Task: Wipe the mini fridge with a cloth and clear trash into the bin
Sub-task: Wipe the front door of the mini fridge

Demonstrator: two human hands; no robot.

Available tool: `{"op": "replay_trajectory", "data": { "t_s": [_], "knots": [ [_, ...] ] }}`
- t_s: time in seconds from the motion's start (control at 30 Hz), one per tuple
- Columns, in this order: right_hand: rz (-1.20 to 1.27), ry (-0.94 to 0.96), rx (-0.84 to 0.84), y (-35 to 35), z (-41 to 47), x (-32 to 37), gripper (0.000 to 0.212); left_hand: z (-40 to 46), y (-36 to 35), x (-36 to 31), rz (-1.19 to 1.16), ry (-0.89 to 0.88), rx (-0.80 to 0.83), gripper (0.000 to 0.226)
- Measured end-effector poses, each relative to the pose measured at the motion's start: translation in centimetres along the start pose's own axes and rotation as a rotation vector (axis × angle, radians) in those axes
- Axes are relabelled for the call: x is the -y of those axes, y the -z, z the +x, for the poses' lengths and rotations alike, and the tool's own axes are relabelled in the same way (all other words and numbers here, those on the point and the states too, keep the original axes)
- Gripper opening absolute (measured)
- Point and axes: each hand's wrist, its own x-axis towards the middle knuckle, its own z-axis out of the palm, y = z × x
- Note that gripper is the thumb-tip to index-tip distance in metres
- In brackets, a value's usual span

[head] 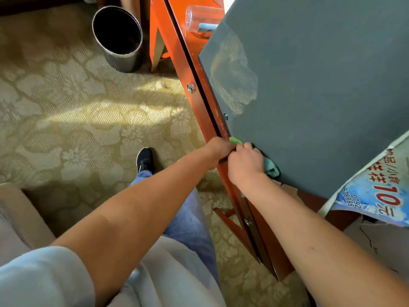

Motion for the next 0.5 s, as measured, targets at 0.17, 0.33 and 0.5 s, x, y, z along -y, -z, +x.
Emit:
{"op": "replay_trajectory", "data": {
  "t_s": [0.17,0.33,0.5],
  "knots": [
    [0.024,-0.015,-0.110,1.5,-2.3,-1.7,0.037,-1.5,0.0,-1.2,0.009,-0.114,0.001,0.018],
    [-0.084,-0.008,-0.346,2.6,0.1,-0.4,0.039,-1.3,2.8,-3.1,-0.080,-0.238,-0.096,0.040],
    [-0.250,0.017,-0.108,-0.1,3.0,1.6,0.042,1.8,2.1,-1.1,-0.050,-0.088,-0.112,0.018]
  ]
}}
